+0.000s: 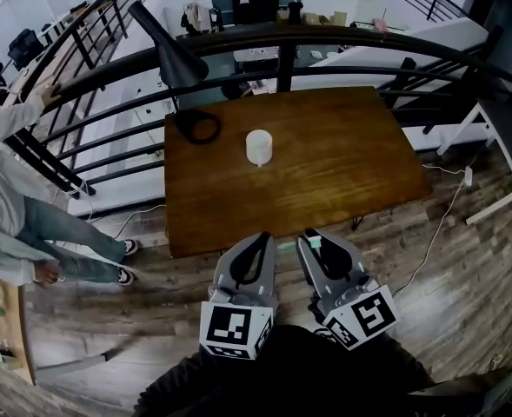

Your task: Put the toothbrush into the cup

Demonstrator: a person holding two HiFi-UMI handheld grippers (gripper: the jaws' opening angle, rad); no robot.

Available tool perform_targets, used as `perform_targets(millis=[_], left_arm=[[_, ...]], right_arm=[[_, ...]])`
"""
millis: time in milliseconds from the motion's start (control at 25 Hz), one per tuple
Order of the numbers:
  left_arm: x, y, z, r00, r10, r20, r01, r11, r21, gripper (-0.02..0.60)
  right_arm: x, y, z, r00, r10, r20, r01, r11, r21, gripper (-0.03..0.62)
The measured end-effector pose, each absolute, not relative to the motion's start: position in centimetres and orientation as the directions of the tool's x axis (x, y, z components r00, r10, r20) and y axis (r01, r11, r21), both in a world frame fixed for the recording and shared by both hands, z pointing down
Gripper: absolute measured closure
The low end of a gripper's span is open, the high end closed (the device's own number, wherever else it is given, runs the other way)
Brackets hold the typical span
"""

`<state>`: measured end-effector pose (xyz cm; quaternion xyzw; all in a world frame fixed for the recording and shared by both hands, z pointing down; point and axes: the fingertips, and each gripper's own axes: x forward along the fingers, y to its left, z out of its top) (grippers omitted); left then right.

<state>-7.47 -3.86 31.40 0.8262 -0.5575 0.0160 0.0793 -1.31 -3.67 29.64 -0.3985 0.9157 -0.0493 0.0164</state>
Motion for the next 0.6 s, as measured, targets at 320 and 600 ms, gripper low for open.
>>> perform_targets(millis=[320, 600], left_arm=[[-9.7, -6.7, 32.5, 0.421, -0.9, 0.111, -0.902, -0.402, 0.158, 0.574], [-11.0, -9.1, 33.0, 0.424, -0.898, 0.116, -0.898, -0.4, 0.185, 0.574]], right_arm=[[-3.0, -6.7, 29.3, -0.629, -0.777, 0.021, -0.777, 0.627, -0.058, 0.537], [-5.0, -8.7, 30.1, -0.644, -0.762, 0.068, -0.765, 0.642, -0.05, 0.537]])
